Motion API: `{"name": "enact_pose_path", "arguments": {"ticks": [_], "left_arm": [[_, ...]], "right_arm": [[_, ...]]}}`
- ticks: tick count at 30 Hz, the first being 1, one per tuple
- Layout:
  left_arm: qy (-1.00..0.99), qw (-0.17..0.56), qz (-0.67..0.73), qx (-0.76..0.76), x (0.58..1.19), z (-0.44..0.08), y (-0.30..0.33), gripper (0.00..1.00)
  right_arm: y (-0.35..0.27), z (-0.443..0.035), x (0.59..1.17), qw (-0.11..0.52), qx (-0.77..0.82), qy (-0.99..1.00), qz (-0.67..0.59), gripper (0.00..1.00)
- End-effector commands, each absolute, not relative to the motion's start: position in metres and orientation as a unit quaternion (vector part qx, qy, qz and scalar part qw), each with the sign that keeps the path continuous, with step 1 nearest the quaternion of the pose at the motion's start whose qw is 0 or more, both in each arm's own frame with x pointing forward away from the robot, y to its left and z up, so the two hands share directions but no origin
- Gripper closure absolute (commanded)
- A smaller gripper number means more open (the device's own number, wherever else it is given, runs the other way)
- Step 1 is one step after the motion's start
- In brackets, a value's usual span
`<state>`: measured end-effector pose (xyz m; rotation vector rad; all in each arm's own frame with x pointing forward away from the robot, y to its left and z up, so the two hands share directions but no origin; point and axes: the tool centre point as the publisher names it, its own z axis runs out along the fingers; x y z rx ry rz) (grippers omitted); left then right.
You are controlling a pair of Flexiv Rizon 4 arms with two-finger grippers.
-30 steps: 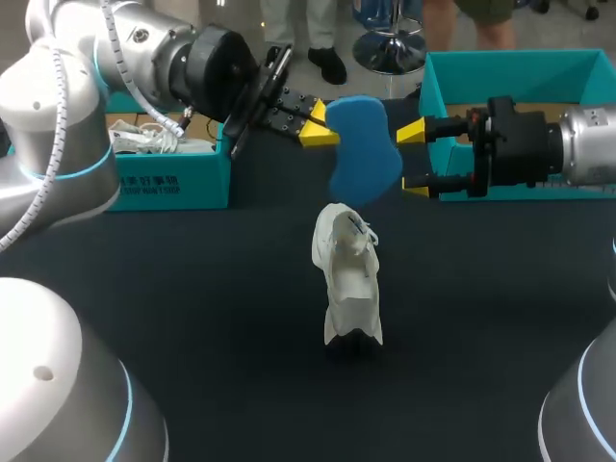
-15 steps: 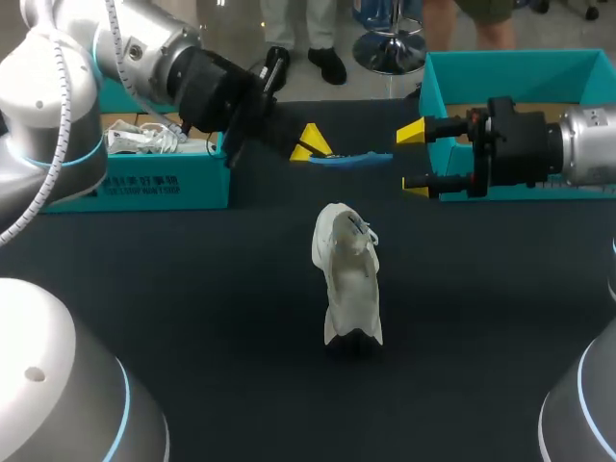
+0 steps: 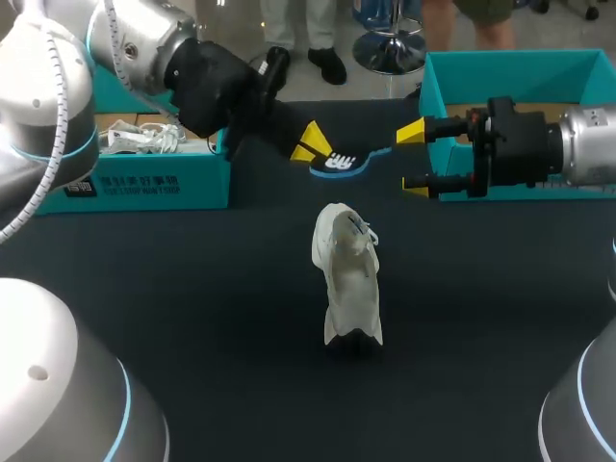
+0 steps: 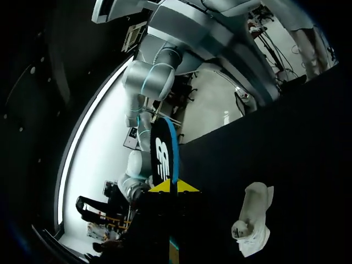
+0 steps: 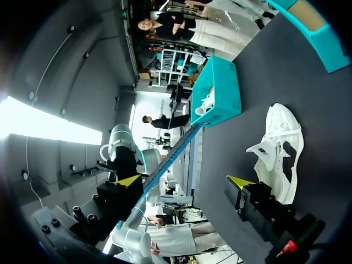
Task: Take the shoe out of the shoebox, open the shoe tongue, remove and reinsert the insole, then place the shoe into the shoebox
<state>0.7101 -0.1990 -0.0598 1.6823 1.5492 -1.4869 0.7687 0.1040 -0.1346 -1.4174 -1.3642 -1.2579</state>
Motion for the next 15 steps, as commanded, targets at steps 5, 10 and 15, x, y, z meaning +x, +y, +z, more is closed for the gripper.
{"name": "enact_pose_path", "arguments": {"ticks": [5, 10, 15], "left_arm": [[0.506, 0.342, -0.448, 0.653, 0.716, -0.095, -0.197, 1.00], [0.487, 0.367, -0.421, 0.671, 0.723, -0.112, -0.199, 1.00], [0.491, 0.371, -0.408, 0.675, 0.728, -0.123, -0.205, 1.00]], "right_arm": [[0.106, -0.135, 0.769, 0.392, -0.559, -0.538, -0.495, 0.00], [0.106, -0.135, 0.769, 0.392, -0.559, -0.538, -0.495, 0.00], [0.106, -0.135, 0.769, 0.392, -0.559, -0.538, -0.495, 0.00]]}}
